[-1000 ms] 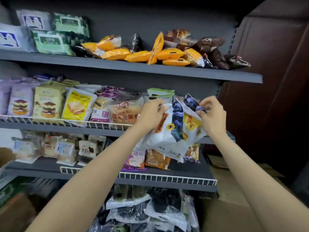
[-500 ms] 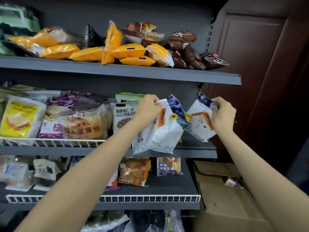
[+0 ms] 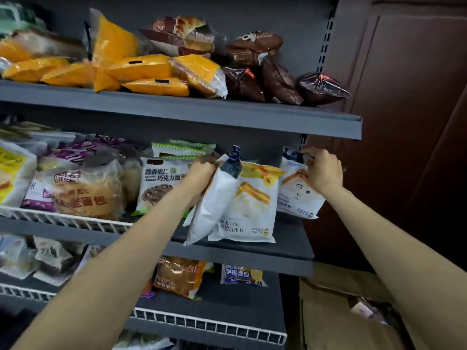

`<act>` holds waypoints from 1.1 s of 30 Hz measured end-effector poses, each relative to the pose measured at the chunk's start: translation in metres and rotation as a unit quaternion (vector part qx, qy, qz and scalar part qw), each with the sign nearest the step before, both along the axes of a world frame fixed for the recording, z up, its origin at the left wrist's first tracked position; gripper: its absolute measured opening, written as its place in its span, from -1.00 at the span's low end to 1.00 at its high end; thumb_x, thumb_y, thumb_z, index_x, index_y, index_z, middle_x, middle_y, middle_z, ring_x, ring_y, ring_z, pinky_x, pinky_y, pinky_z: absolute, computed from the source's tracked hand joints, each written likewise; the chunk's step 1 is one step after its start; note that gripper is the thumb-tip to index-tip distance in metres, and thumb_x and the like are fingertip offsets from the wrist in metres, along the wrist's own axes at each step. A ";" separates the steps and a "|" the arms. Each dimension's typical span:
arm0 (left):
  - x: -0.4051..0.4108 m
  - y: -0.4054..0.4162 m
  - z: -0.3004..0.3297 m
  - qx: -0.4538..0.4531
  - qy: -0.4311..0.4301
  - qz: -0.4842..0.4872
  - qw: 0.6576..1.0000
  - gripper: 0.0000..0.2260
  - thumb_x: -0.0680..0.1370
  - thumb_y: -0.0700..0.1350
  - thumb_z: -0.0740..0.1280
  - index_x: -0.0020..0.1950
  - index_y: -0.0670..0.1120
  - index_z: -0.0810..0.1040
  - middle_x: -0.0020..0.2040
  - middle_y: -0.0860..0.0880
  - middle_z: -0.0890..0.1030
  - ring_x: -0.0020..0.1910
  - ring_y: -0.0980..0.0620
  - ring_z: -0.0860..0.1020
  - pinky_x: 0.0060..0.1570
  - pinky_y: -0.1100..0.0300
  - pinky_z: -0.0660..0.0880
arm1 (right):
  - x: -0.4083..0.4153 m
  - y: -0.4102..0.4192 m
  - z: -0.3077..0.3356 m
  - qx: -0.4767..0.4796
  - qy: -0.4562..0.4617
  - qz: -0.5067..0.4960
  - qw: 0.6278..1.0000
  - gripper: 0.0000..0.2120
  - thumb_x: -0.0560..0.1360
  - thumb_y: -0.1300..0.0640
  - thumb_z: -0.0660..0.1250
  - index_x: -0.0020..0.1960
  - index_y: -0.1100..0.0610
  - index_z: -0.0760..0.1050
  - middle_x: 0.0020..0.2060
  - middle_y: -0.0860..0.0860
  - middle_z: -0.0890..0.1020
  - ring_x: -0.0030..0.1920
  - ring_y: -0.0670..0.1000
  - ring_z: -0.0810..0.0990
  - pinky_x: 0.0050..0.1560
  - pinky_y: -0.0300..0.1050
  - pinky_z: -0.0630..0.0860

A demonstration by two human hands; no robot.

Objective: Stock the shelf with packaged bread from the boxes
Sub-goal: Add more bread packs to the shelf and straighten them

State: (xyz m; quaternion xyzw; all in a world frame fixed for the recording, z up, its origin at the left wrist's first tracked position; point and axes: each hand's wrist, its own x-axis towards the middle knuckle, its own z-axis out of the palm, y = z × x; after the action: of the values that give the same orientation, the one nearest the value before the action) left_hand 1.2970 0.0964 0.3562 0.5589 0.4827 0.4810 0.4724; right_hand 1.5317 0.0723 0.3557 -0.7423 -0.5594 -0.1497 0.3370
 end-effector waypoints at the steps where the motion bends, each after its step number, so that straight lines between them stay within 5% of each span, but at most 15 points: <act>1: 0.002 0.001 -0.001 -0.012 -0.002 0.019 1.000 -0.71 0.60 -0.38 0.03 -0.29 -0.17 0.32 -0.49 -0.15 0.38 -0.58 0.11 0.44 -0.71 0.46 0.23 | 0.005 0.008 0.001 -0.001 -0.001 0.013 1.000 -0.56 0.42 0.40 0.25 0.23 0.10 0.53 0.04 0.23 0.64 0.13 0.30 0.56 0.16 0.13 0.41; 3: 0.007 0.010 -0.001 -0.034 -0.024 0.047 0.998 -0.85 0.62 -0.34 0.03 -0.05 -0.20 0.36 -0.38 -0.09 0.27 -0.45 0.02 0.31 -0.73 0.45 0.21 | 0.013 0.022 0.002 0.000 -0.002 0.036 0.999 -0.57 0.43 0.41 0.23 0.23 0.10 0.53 0.04 0.24 0.65 0.13 0.30 0.56 0.18 0.13 0.40; 5: 0.010 0.016 0.001 -0.039 -0.036 0.070 0.996 -0.76 0.63 -0.33 0.03 0.25 -0.27 0.37 -0.35 -0.07 0.25 -0.41 0.06 0.24 -0.67 0.47 0.24 | 0.017 0.033 0.000 -0.006 -0.001 0.051 0.999 -0.57 0.46 0.40 0.22 0.24 0.08 0.53 0.07 0.22 0.64 0.15 0.28 0.55 0.19 0.11 0.39; 7: 0.011 0.018 0.004 -0.037 -0.037 0.089 0.995 -0.78 0.64 -0.32 0.03 0.19 -0.26 0.40 -0.32 -0.05 0.28 -0.38 0.09 0.25 -0.53 0.45 0.30 | 0.018 0.043 0.000 -0.023 0.012 0.055 0.998 -0.58 0.49 0.38 0.18 0.27 0.09 0.50 0.11 0.23 0.62 0.16 0.29 0.54 0.17 0.10 0.41; 9: 0.011 0.018 0.007 -0.039 -0.024 0.098 0.994 -0.72 0.64 -0.29 0.05 0.35 -0.23 0.33 -0.21 -0.12 0.41 -0.30 0.05 0.33 -0.41 0.36 0.30 | 0.019 0.049 -0.001 -0.054 0.023 0.024 0.998 -0.61 0.52 0.37 0.14 0.31 0.16 0.42 0.12 0.28 0.58 0.14 0.33 0.53 0.09 0.09 0.45; 12: 0.012 0.020 0.013 -0.045 0.035 0.105 0.993 -0.63 0.65 -0.22 0.05 0.44 -0.31 0.24 0.16 -0.22 0.49 -0.09 0.03 0.35 -0.44 0.38 0.29 | 0.019 0.050 -0.006 -0.071 0.023 -0.016 0.997 -0.62 0.51 0.38 0.14 0.32 0.28 0.25 0.12 0.34 0.54 0.13 0.37 0.51 0.04 0.14 0.45; 16: 0.017 0.011 0.019 -0.039 0.027 0.103 0.994 -0.67 0.63 -0.22 0.13 0.38 -0.27 0.34 -0.26 -0.04 0.41 -0.37 0.08 0.34 -0.66 0.40 0.31 | 0.023 0.043 -0.011 -0.057 0.049 -0.041 0.996 -0.69 0.51 0.39 0.13 0.24 0.33 0.25 0.12 0.37 0.52 0.12 0.40 0.50 0.07 0.19 0.44; 20: 0.021 0.005 0.018 -0.033 0.019 0.104 0.994 -0.67 0.63 -0.26 0.08 0.39 -0.26 0.30 -0.28 0.01 0.34 -0.36 0.12 0.32 -0.50 0.34 0.31 | 0.044 0.022 -0.015 0.009 0.200 -0.085 0.976 -0.73 0.57 0.31 0.08 0.25 0.38 0.25 0.20 0.43 0.44 0.20 0.44 0.44 0.15 0.24 0.39; 23: 0.027 0.000 0.019 -0.015 0.017 0.093 0.995 -0.68 0.63 -0.24 0.08 0.38 -0.24 0.32 -0.28 0.01 0.36 -0.35 0.11 0.33 -0.43 0.31 0.29 | 0.061 0.025 -0.034 0.060 0.400 -0.054 0.913 -0.68 0.54 0.26 0.16 0.25 0.35 0.28 0.20 0.37 0.46 0.23 0.37 0.46 0.17 0.24 0.44; 27: 0.034 -0.005 0.022 -0.014 0.017 0.080 0.997 -0.71 0.63 -0.23 0.09 0.34 -0.18 0.36 -0.23 -0.05 0.42 -0.34 0.08 0.36 -0.40 0.24 0.32 | 0.059 0.037 -0.063 0.176 0.657 0.071 0.729 -0.70 0.46 0.41 0.21 0.11 0.15 0.25 -0.01 0.17 0.46 -0.09 0.11 0.62 -0.25 0.03 0.60; 29: 0.036 -0.004 0.023 -0.023 0.007 0.069 0.997 -0.78 0.62 -0.21 0.10 0.24 -0.11 0.41 -0.16 -0.08 0.45 -0.33 0.05 0.38 -0.34 0.18 0.36 | 0.045 0.036 -0.067 0.232 0.707 0.121 0.657 -0.55 0.50 0.53 0.09 0.19 0.06 0.17 0.00 0.08 0.39 -0.25 -0.07 0.54 -0.25 0.00 0.58; 31: 0.036 0.001 0.021 -0.030 0.009 0.070 0.997 -0.89 0.62 -0.21 0.10 0.05 -0.09 0.40 -0.21 -0.06 0.44 -0.34 0.04 0.38 -0.34 0.19 0.35 | 0.033 0.040 -0.072 0.258 0.726 0.160 0.617 -0.25 0.49 0.57 0.03 0.44 -0.11 0.00 0.18 0.05 0.32 -0.09 -0.03 0.52 -0.04 0.13 0.53; 33: 0.035 0.007 0.019 -0.024 0.020 0.068 0.997 -0.83 0.61 -0.23 0.10 -0.16 -0.11 0.38 -0.29 -0.05 0.42 -0.37 0.04 0.36 -0.39 0.23 0.30 | 0.026 0.049 -0.075 0.259 0.742 0.174 0.593 -0.19 0.51 0.55 0.00 0.48 -0.21 -0.05 0.35 0.04 0.29 0.12 0.07 0.48 0.02 0.18 0.50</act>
State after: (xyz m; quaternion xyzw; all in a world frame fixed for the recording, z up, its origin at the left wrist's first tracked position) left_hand 1.3319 0.1031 0.3753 0.5224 0.5404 0.4890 0.4426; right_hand 1.5575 0.1218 0.2810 -0.3668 -0.1723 0.3754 0.8336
